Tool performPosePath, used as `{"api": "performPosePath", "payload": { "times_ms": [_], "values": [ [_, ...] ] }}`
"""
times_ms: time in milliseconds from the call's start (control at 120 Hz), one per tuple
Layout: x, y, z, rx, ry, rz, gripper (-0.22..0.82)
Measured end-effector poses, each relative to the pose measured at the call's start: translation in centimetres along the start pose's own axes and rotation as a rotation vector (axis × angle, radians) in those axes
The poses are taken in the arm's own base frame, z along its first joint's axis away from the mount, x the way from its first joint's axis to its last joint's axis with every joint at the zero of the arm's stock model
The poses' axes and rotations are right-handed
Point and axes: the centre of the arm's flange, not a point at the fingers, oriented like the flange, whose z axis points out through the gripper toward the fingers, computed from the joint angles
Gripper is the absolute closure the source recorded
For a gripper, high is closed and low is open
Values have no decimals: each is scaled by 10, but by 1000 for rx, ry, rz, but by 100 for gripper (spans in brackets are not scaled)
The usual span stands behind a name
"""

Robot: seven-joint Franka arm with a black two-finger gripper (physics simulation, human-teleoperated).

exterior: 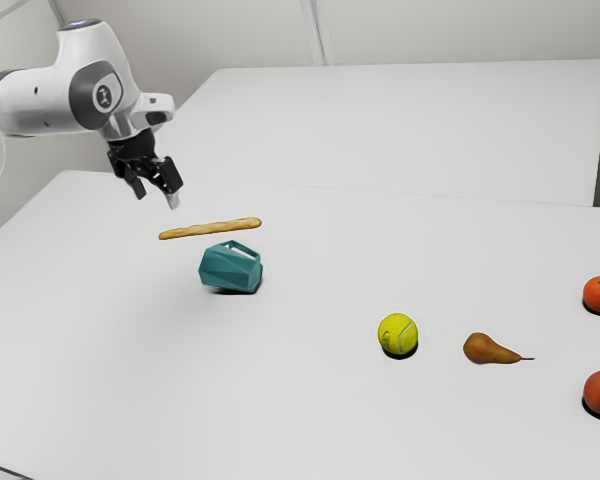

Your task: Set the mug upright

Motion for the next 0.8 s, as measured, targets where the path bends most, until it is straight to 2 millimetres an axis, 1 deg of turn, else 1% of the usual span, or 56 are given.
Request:
{"api": "performPosePath", "payload": {
  "times_ms": [108,142,217,258,317,375,433,508,633,708,800],
  "values": [
    [-1,0,2,-7,-3,-5,0],
    [-3,-2,8,-24,-11,-14,0],
    [-10,-17,36,-109,-35,-75,0],
    [-9,-18,52,-155,-47,-94,0],
    [-7,-15,65,-211,-51,-113,0],
    [-6,-19,80,-265,-54,-142,0],
    [-8,-32,101,-332,-66,-190,0],
    [-9,-43,122,-407,-76,-238,0],
    [-10,-56,151,-520,-87,-294,0],
    [-6,-59,159,-571,-84,-309,0],
    [5,-60,160,-609,-70,-305,0]
  ]
}}
